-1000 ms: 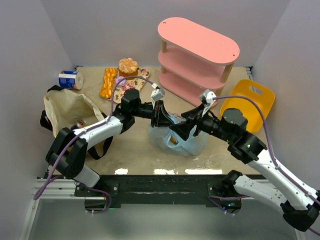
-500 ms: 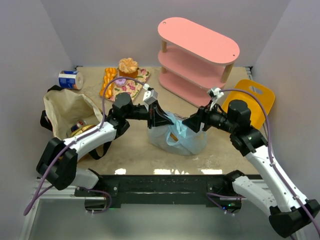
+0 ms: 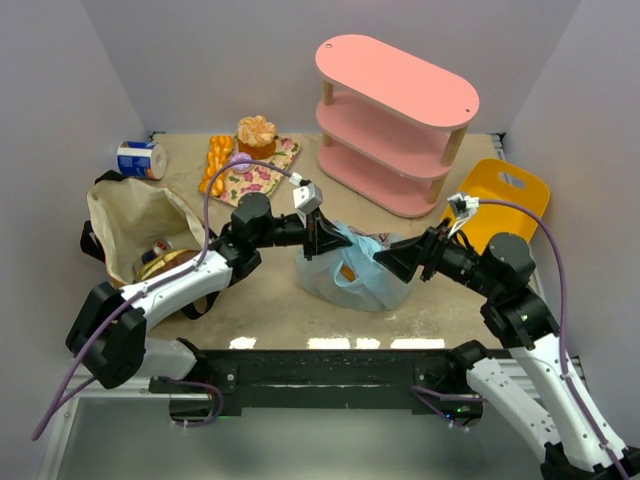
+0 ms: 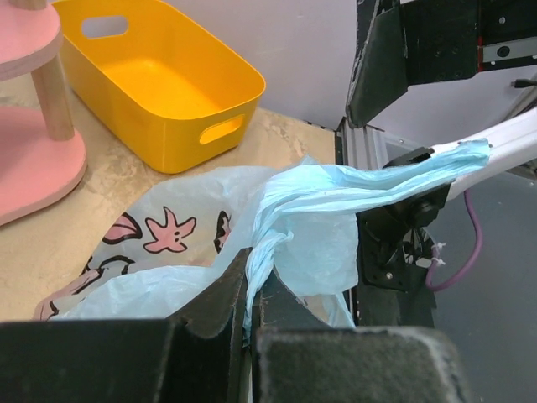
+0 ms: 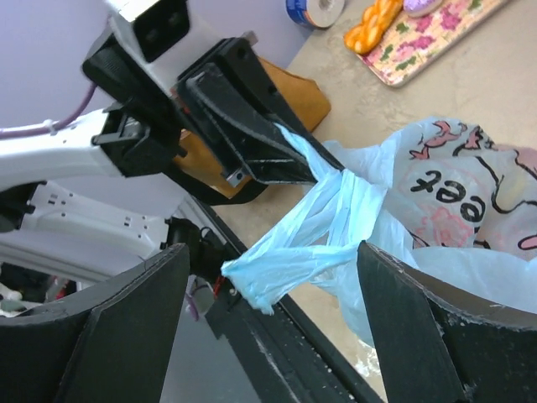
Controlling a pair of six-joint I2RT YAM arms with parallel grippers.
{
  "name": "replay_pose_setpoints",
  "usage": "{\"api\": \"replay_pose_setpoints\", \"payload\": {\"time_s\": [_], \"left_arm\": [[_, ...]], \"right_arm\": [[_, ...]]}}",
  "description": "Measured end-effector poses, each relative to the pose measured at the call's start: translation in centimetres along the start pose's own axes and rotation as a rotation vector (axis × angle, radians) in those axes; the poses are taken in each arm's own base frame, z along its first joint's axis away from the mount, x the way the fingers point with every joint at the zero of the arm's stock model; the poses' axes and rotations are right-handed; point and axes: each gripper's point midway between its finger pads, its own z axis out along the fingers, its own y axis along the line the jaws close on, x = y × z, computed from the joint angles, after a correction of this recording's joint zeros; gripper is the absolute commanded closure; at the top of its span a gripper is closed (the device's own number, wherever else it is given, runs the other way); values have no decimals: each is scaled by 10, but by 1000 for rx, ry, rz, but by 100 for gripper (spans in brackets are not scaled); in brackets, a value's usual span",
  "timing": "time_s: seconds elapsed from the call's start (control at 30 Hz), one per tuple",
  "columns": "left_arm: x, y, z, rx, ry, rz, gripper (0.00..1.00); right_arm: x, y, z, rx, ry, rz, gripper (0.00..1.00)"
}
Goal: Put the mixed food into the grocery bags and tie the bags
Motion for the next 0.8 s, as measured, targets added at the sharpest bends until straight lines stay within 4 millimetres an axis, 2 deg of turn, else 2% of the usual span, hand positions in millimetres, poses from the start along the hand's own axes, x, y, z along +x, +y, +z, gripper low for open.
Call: {"api": "replay_pose_setpoints", "payload": {"time_s": [0.17,0.5,0.8], "left_arm": [[-3,-1,2,-54,-12,18,100],[2,8,1,-123,-19,8,100],[1,10,2,-142,-23,8,100]], "right_arm": [[3,-15,10,67,25,74,20],[8,-23,17,83,28,160,42],[8,-19,22,61,26,180,44]]}}
